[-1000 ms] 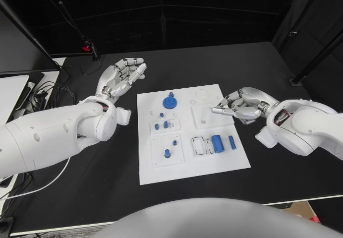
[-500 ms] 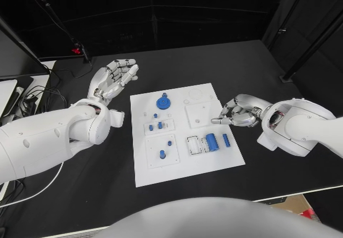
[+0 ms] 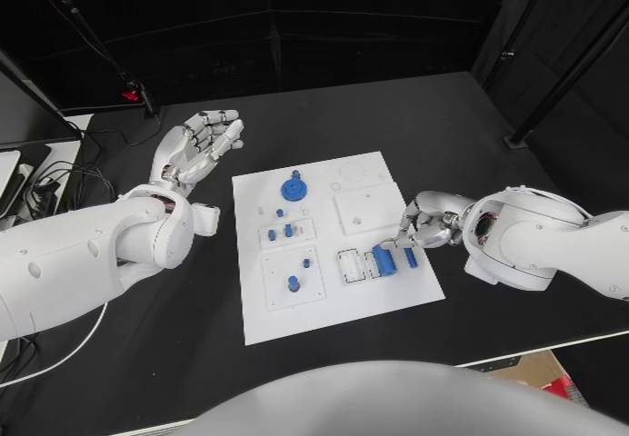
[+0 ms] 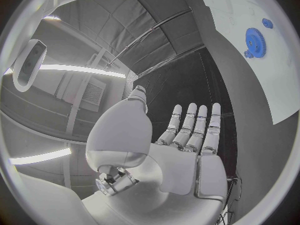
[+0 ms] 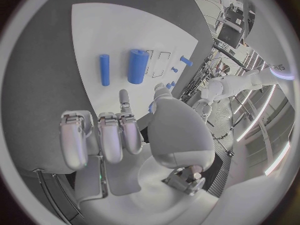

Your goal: Assemble the parts on the task board

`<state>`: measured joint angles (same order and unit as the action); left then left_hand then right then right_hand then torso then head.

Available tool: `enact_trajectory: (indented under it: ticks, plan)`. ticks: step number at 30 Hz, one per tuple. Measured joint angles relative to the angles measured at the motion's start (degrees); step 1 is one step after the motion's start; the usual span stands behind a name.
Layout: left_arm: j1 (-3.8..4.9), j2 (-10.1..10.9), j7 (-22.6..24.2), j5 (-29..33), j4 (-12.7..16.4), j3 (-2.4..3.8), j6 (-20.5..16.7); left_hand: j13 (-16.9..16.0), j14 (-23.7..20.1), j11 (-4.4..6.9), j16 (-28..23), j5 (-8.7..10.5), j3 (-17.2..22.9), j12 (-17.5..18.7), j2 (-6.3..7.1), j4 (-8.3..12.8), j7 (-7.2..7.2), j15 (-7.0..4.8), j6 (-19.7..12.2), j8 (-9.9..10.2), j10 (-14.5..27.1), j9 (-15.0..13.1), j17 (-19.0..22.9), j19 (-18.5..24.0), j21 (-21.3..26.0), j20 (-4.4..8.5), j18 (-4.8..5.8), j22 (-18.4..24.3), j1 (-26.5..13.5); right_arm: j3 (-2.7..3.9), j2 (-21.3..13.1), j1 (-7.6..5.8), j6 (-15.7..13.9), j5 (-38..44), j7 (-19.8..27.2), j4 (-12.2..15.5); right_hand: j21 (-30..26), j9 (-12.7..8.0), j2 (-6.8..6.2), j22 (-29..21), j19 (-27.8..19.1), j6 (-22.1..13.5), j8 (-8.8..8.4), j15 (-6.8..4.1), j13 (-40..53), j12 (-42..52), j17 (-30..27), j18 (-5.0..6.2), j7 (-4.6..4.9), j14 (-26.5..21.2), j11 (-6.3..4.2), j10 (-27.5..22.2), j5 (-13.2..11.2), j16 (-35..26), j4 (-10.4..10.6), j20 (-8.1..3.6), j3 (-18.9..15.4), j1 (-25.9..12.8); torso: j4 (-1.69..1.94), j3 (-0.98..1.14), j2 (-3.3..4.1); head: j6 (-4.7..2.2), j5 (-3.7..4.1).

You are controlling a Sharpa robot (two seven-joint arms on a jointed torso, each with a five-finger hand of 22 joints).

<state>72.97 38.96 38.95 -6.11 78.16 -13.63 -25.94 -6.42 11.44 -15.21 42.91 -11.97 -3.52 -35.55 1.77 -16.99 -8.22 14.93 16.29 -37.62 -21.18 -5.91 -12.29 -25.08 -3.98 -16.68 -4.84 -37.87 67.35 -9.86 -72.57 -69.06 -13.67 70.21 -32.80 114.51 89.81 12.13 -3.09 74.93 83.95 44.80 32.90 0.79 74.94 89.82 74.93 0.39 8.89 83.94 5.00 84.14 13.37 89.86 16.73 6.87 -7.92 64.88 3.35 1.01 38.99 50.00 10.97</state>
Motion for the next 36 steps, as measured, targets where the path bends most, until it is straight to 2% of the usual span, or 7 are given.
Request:
enact_trajectory:
  ticks: [13,27,36]
  plan:
    - [0.0,0.21,0.0,0.0,0.02,0.0,0.0,0.08,0.0,0.0,0.0,0.0,0.0,0.0,-0.22,0.0,0.0,0.0,0.0,0.0,0.0,0.06,0.09,0.0,0.0,0.0,0.0,0.05,-0.22,-0.01,2.43,1.02,3.03,1.66,-2.32,-0.84,0.0,0.25,0.25,-0.01,0.0,0.44,1.0,-0.12,-0.01,0.0,-0.01,0.01,-0.44,0.12,-0.2,-0.21,-0.46,0.0,0.16,0.0,0.16,-0.21,0.13,0.0,-0.04,0.0,-0.09]
    - [0.0,0.42,0.0,0.0,0.19,0.0,-0.02,0.08,0.0,0.0,0.0,0.0,0.0,-0.33,-0.44,0.0,0.0,0.0,0.0,0.0,0.0,0.06,0.18,0.0,0.0,0.0,0.0,0.19,0.01,-0.01,5.48,2.1,6.04,2.71,-4.41,-2.63,0.0,0.34,0.77,-0.01,0.0,0.64,1.02,-0.2,-0.01,0.0,-0.01,0.01,-0.64,0.21,-0.41,0.01,-1.24,0.0,0.01,0.0,0.32,-0.73,0.15,-0.01,-0.11,0.0,-0.48]
    - [-0.01,0.52,0.0,0.0,0.28,0.0,-0.05,0.18,0.0,0.0,0.0,0.0,0.0,-0.33,-0.44,0.0,0.0,0.0,0.0,-0.23,0.0,0.14,0.29,0.0,0.0,0.0,0.0,0.27,0.01,0.33,6.85,2.45,6.84,3.51,-5.33,-3.73,0.0,1.06,1.32,-0.02,0.2,0.95,1.85,-0.41,-0.01,0.0,-0.02,0.02,-0.87,0.0,-0.41,0.01,-1.56,0.0,0.01,-0.2,0.32,-1.27,0.1,-0.03,-0.08,0.0,-0.69]
